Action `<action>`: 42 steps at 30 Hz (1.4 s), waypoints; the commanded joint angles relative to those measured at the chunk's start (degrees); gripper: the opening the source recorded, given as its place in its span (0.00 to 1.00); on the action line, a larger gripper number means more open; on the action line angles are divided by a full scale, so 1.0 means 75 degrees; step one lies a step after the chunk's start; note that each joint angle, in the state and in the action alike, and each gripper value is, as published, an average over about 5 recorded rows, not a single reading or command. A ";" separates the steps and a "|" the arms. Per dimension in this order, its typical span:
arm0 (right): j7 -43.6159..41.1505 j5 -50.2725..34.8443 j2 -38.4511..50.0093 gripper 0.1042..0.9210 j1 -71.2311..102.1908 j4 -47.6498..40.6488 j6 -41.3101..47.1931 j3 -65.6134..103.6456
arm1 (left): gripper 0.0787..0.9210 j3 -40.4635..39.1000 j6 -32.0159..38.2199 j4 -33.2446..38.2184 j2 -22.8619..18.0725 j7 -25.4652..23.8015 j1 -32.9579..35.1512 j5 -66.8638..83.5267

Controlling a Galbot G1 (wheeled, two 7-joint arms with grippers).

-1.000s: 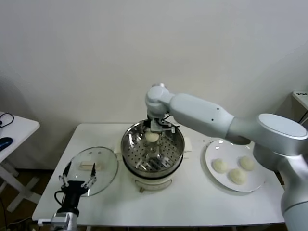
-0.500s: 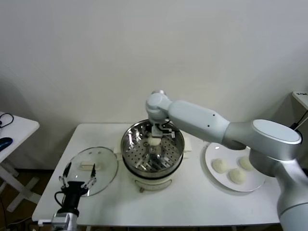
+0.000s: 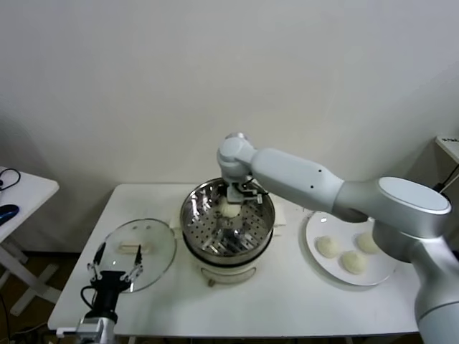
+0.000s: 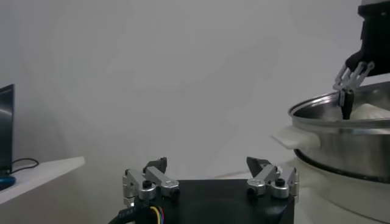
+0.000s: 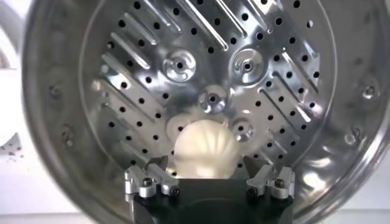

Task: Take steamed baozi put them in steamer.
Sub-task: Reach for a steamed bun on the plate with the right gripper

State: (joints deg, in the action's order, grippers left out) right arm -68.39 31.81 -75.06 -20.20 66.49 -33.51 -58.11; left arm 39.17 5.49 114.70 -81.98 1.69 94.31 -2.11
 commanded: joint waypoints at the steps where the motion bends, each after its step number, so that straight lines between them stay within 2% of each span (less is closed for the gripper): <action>1: -0.0178 -0.0746 0.0410 0.88 -0.0530 0.0502 0.0062 0.0005 | 0.88 0.0000 -0.0010 -0.0008 0.0020 0.0001 -0.0012 0.0000; 4: -0.0369 -0.2189 0.1220 0.88 -0.1525 0.1087 0.0875 -0.0490 | 0.88 -0.0008 -0.0029 -0.0018 0.0048 0.0004 -0.0057 0.0000; 10: -0.0535 -0.6285 0.3040 0.88 -0.3635 0.1776 0.3448 -0.2571 | 0.88 -0.0121 -0.0054 -0.0047 0.0062 0.0019 -0.0166 0.0008; 13: -0.0551 -0.7264 0.3870 0.88 -0.3829 0.1645 0.4090 -0.3000 | 0.88 -0.0198 -0.0035 -0.0068 0.0049 0.0037 -0.0222 0.0015; 15: -0.0532 -0.7476 0.4393 0.88 -0.3758 0.1579 0.4384 -0.3093 | 0.88 -0.0231 -0.0018 -0.0075 0.0055 0.0046 -0.0249 0.0031; 20: -0.0329 -0.7481 0.5535 0.88 -0.3073 0.1562 0.4856 -0.3019 | 0.88 -0.0263 -0.0028 -0.0048 0.0094 0.0031 -0.0290 0.0043; 27: -0.0010 -0.6425 0.6440 0.88 -0.0900 0.1449 0.5019 -0.1729 | 0.88 -0.0296 -0.0051 0.0012 0.0062 0.0019 -0.0278 -0.0002; 35: 0.0842 -0.5286 0.6632 0.88 0.1505 0.1449 0.5204 -0.0126 | 0.88 -0.0283 -0.0093 0.0017 0.0067 0.0018 -0.0278 -0.0036; 42: 0.1042 -0.4791 0.6094 0.88 0.2642 0.0835 0.5245 0.0702 | 0.88 -0.0295 -0.0125 0.0021 0.0049 0.0020 -0.0280 -0.0096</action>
State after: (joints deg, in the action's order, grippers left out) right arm -62.73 -6.71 -30.81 -10.53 74.13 3.99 -59.01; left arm 37.01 4.59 114.86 -81.54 1.84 92.24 -2.70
